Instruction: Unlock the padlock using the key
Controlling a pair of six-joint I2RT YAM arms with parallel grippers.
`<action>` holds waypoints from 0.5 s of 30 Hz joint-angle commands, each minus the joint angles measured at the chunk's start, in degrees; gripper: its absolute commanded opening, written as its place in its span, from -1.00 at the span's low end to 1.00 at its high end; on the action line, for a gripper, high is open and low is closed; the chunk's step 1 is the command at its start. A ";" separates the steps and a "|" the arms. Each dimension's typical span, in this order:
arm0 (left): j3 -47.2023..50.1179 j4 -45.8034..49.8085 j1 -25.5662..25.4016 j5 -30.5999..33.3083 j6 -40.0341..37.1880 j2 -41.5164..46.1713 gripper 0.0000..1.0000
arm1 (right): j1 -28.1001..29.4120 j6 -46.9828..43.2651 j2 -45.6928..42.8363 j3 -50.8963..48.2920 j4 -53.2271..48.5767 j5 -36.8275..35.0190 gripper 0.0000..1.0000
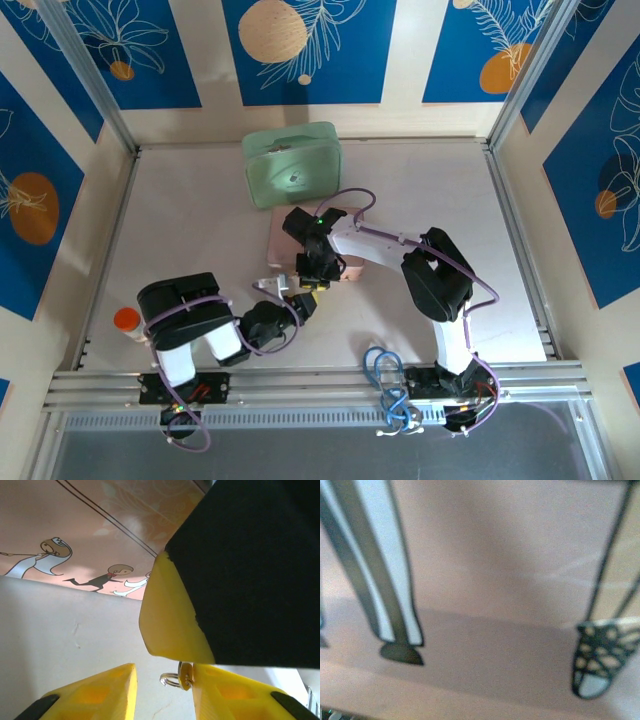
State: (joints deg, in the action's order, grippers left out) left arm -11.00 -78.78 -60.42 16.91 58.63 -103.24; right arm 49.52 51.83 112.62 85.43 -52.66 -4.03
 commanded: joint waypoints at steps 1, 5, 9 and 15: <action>-0.81 -1.86 0.76 0.21 -0.07 -1.07 -0.33 | 0.13 0.72 -0.36 -1.66 -3.15 9.52 -1.00; -1.38 -1.90 0.83 0.41 -0.14 -1.50 -0.44 | 0.14 1.34 -0.73 -2.50 -2.30 9.83 -1.00; -1.58 -1.90 0.83 1.54 0.67 -2.14 -0.60 | 0.31 2.03 -0.90 -2.88 -1.61 9.92 -1.00; -1.39 -1.90 1.10 2.19 1.80 -2.70 -1.00 | 0.48 3.16 -1.16 -3.37 -0.51 9.54 -1.00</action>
State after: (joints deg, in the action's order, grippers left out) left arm -12.32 -80.29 -60.20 17.08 59.83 -104.47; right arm 49.47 51.99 111.79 83.81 -50.28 -3.90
